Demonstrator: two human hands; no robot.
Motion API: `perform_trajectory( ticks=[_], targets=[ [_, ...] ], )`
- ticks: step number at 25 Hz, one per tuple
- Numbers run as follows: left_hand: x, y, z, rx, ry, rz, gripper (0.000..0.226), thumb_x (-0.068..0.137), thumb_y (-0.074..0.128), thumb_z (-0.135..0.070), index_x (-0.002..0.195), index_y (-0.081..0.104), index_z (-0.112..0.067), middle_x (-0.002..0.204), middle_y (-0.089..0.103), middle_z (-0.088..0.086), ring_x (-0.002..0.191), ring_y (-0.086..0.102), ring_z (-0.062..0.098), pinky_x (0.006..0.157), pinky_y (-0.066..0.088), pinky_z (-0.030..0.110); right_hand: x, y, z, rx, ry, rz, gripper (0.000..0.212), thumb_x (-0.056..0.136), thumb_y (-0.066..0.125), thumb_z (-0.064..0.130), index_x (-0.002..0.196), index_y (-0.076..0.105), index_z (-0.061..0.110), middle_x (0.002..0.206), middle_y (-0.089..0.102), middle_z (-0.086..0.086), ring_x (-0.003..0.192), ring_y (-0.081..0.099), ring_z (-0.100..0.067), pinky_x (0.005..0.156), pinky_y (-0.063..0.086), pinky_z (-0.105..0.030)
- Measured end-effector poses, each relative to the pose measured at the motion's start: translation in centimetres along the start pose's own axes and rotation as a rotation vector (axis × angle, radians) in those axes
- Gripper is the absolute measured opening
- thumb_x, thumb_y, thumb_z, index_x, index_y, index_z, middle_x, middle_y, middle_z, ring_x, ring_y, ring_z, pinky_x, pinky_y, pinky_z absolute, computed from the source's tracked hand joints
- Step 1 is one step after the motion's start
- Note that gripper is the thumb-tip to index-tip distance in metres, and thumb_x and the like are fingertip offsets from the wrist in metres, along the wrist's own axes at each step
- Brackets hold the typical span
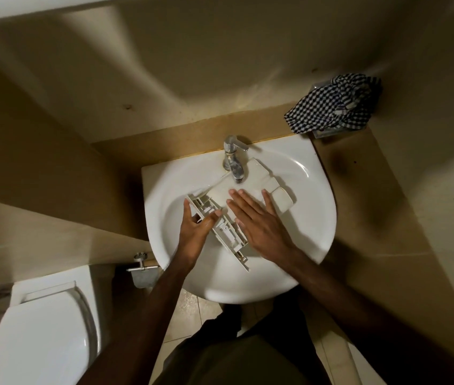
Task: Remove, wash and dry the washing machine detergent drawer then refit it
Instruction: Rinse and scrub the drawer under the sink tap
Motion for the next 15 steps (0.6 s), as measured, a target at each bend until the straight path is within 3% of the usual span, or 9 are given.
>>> perform_trajectory(
  ticks=[4,7,10,12,15],
  targets=[
    [0.0,-1.0,0.9,0.012,-0.041,-0.010,0.075,0.083,0.076,-0.047,0.148,0.041,-0.031,0.115,0.076,-0.008,0.106,0.073,0.013,0.096,0.057,0.048,3.9,1.3,1.2,-0.011,-0.037,0.085,0.051,0.112,0.032,0.030,0.162,0.034,0.018,0.172,0.022,0.000,0.160,0.017,-0.015,0.123,0.019,-0.060],
    [-0.5,-0.5,0.5,-0.041,-0.012,-0.038,0.062,0.089,0.077,-0.035,0.143,0.046,-0.030,0.115,0.077,-0.001,0.105,0.074,0.018,0.085,0.061,0.042,2.4,1.2,1.0,0.006,0.078,0.031,0.053,0.112,0.034,0.029,0.163,0.031,0.016,0.173,0.019,-0.002,0.160,0.014,-0.017,0.125,0.020,-0.057],
    [-0.8,-0.2,0.4,-0.098,0.004,-0.084,0.057,0.092,0.075,-0.023,0.141,0.047,-0.027,0.113,0.077,0.007,0.102,0.075,0.023,0.073,0.062,0.032,-1.7,1.0,0.4,-0.014,0.065,0.066,0.057,0.113,0.032,0.030,0.165,0.020,0.012,0.174,0.011,-0.006,0.161,0.009,-0.021,0.126,0.022,-0.053],
    [-1.2,0.0,0.2,-0.120,0.012,-0.107,0.069,0.086,0.081,-0.030,0.144,0.044,-0.027,0.112,0.077,0.009,0.101,0.075,0.025,0.077,0.063,0.038,-4.7,1.3,-0.1,-0.030,0.068,0.131,0.061,0.113,0.031,0.034,0.166,0.012,0.011,0.175,0.003,-0.008,0.162,0.003,-0.022,0.126,0.021,-0.055],
    [-1.2,0.4,0.4,-0.078,0.022,-0.118,0.088,0.071,0.086,-0.051,0.144,0.042,-0.031,0.111,0.077,0.007,0.102,0.075,0.026,0.093,0.059,0.054,-7.5,2.0,-3.9,0.087,0.403,0.142,0.069,0.111,0.033,0.045,0.167,0.007,0.015,0.175,-0.003,-0.004,0.162,-0.004,-0.019,0.129,0.010,-0.056]
  ],
)
Point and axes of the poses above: each hand's wrist, its own x-axis towards the middle knuckle, its own y-axis out of the palm, z = x × y, the point moved 10 cm from there along x, towards the middle knuckle
